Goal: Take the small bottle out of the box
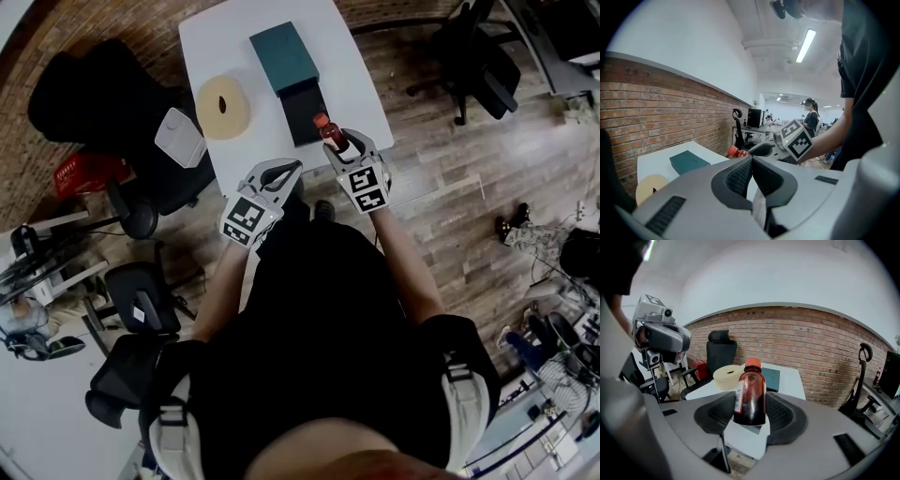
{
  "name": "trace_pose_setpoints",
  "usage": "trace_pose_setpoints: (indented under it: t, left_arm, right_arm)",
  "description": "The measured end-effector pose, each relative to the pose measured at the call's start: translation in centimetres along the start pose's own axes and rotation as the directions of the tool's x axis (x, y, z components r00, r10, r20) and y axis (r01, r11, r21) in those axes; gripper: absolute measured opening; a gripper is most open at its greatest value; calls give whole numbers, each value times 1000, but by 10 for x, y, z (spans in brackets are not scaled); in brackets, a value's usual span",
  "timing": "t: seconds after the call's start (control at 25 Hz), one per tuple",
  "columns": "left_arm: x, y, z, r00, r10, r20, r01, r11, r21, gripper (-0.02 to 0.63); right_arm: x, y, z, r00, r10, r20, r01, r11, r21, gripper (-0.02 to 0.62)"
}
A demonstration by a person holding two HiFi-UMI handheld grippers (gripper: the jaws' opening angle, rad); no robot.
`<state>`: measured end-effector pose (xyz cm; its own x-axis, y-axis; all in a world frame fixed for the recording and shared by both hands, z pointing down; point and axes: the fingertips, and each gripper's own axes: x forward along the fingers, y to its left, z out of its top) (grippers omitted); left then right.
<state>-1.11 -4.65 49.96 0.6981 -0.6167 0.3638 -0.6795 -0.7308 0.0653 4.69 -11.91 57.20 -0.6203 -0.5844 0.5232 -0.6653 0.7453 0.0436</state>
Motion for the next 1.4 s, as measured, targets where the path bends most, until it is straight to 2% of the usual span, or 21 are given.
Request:
trace_pose_setpoints:
  t: [0.28, 0.84, 1.4]
  left_arm:
    - [-1, -21, 0, 999, 32, -3, -32, 999, 11, 20]
    - [-13, -26, 2, 996, 91, 4, -91, 996, 5, 20]
    - [-25, -11, 0, 993, 116, -2, -116, 993, 13, 20]
  right_arm:
    - [-33, 0, -5, 998, 22, 60, -27, 997, 77, 201]
    - [-50, 15, -27, 998, 28, 58, -32, 996, 83, 202]
    - [-39, 22, -22, 997, 41, 60, -46, 996, 70, 202]
